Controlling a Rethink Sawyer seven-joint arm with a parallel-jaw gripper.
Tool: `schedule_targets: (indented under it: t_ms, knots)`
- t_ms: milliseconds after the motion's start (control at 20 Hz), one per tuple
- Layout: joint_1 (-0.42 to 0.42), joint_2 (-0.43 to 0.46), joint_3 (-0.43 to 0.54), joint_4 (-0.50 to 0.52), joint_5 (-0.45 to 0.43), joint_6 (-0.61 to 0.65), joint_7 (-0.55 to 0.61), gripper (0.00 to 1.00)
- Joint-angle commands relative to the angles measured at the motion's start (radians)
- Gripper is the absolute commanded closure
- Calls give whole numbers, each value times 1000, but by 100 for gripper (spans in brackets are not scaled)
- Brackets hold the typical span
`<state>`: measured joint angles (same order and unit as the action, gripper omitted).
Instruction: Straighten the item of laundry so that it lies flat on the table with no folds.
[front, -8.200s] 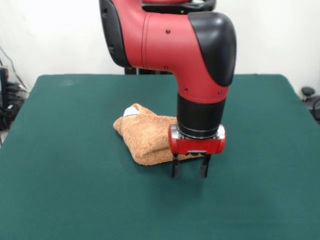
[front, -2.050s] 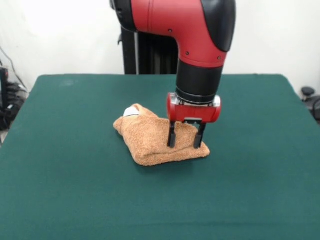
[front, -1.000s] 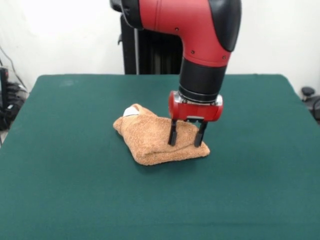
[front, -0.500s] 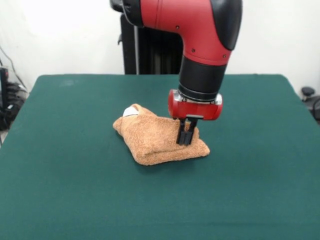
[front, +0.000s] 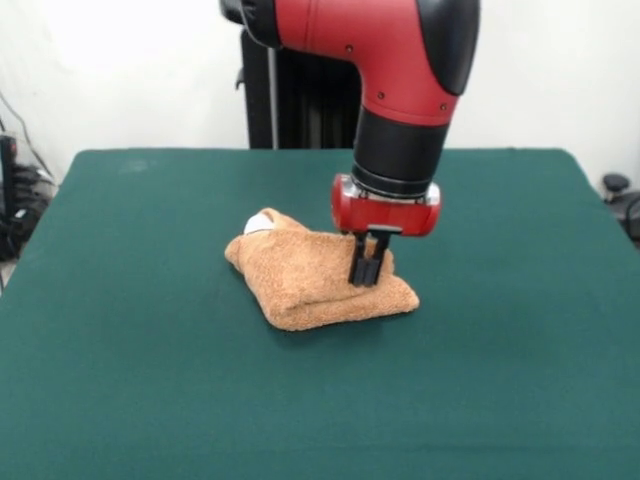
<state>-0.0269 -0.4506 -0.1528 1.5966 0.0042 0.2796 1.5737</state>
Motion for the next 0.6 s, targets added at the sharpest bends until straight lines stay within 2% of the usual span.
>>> schedule_targets:
  t_ms: [50, 250, 600]
  knots:
    - [-67, -85, 55, 156, -2, 79, 134, 100]
    - [-147, -180, 55, 214, -48, 119, 43, 100]
    - [-217, -202, 87, 228, -93, 121, 7, 100]
